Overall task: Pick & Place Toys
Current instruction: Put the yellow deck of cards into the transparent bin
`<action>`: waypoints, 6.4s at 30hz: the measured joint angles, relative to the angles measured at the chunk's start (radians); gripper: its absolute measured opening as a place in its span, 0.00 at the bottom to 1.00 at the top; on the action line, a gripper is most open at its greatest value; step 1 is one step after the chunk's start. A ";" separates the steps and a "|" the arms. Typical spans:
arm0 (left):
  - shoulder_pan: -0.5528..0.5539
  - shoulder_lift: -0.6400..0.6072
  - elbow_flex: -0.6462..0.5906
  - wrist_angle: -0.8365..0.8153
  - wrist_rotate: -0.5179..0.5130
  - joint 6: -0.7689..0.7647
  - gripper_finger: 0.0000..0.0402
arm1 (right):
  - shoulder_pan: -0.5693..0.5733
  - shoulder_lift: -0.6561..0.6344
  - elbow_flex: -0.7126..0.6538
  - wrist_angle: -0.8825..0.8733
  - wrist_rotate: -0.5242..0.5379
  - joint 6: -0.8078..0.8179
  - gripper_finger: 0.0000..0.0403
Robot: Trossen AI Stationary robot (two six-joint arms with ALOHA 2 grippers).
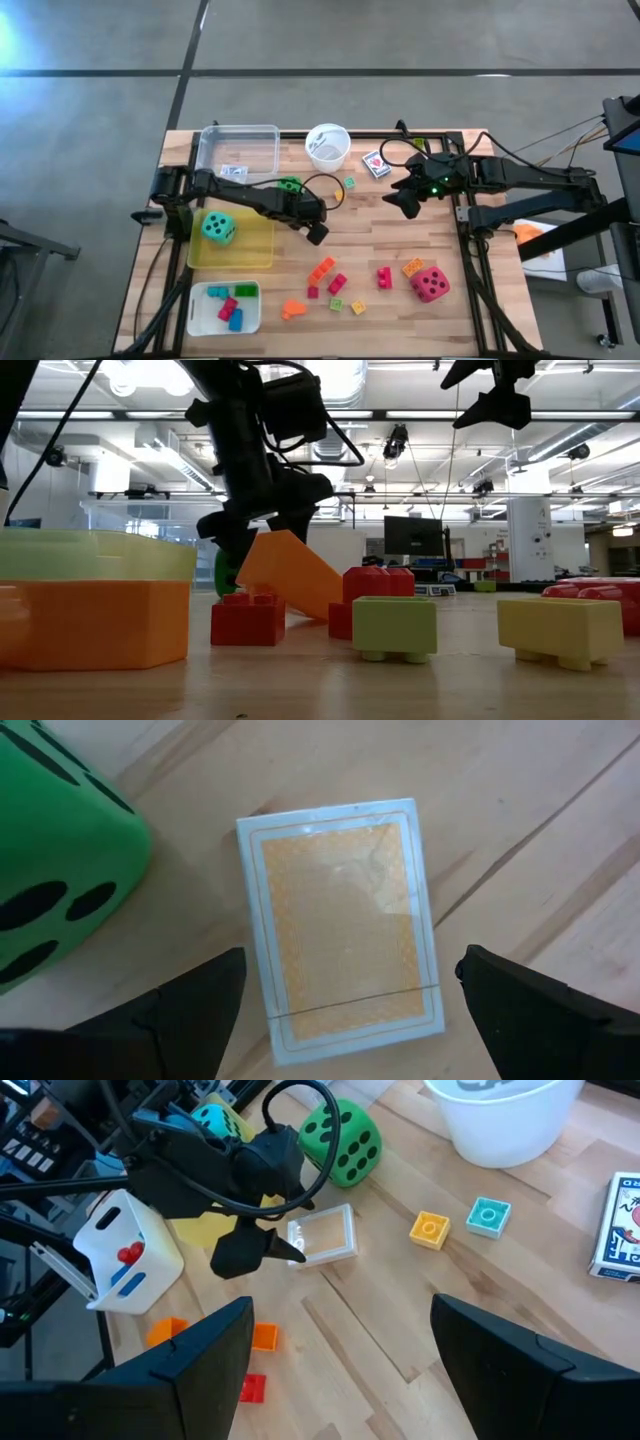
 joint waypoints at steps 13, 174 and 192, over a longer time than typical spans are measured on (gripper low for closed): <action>-0.007 0.067 0.001 0.011 0.017 0.005 0.89 | -0.001 0.000 0.000 0.000 -0.003 0.001 0.74; -0.147 -0.021 -0.034 0.189 -0.104 0.320 0.72 | 0.000 0.001 0.000 0.001 -0.026 -0.010 0.74; -0.051 -0.372 -0.032 0.153 -0.139 0.263 0.72 | 0.000 0.001 0.000 0.001 -0.015 -0.038 0.74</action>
